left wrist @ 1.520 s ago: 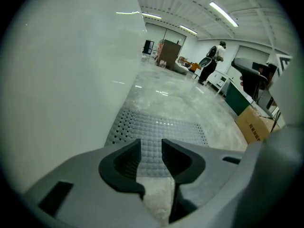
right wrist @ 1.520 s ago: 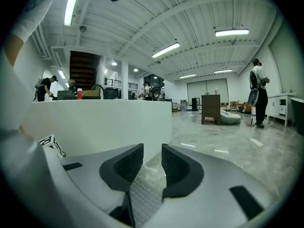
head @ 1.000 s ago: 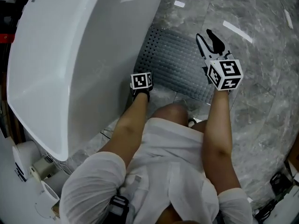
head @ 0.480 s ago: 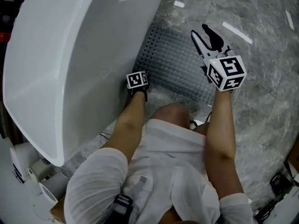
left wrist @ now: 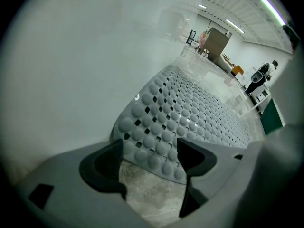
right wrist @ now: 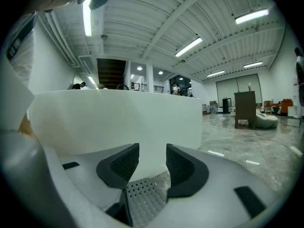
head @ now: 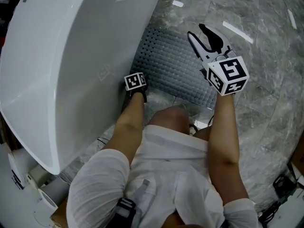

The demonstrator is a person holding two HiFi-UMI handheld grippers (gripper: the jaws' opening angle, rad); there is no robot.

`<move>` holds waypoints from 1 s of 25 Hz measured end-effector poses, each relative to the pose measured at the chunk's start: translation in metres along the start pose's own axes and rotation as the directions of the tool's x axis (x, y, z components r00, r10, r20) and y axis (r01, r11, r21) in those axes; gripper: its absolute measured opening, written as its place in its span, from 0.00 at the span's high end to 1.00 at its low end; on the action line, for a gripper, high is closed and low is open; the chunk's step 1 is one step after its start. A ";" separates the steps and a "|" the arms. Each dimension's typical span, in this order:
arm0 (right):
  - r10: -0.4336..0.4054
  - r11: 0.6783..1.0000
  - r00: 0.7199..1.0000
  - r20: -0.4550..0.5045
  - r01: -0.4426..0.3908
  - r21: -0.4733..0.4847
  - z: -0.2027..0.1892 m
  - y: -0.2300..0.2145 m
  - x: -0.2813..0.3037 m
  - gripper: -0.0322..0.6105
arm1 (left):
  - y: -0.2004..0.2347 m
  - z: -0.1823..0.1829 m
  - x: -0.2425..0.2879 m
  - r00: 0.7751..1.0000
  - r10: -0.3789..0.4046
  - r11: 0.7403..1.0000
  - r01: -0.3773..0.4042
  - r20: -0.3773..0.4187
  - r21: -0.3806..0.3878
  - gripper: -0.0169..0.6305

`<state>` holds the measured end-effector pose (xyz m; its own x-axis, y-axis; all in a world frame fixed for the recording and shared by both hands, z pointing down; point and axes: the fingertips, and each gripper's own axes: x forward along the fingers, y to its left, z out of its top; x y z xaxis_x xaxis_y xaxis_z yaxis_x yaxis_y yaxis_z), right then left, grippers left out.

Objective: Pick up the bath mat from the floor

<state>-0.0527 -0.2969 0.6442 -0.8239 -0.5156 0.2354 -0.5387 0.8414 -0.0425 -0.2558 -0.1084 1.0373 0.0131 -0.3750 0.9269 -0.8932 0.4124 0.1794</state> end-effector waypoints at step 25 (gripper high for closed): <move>0.002 0.999 1.000 0.018 -0.001 -0.045 0.012 0.012 0.005 0.67 | -0.086 -0.025 0.030 0.974 -0.136 0.782 0.217 -0.179 0.584 0.33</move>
<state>-0.0652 -0.2912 0.6334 -0.8279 -0.5167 0.2181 -0.5294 0.8484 0.0005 -0.1675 -0.1346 1.0575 0.2150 -0.2731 0.9376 -0.9584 -0.2434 0.1489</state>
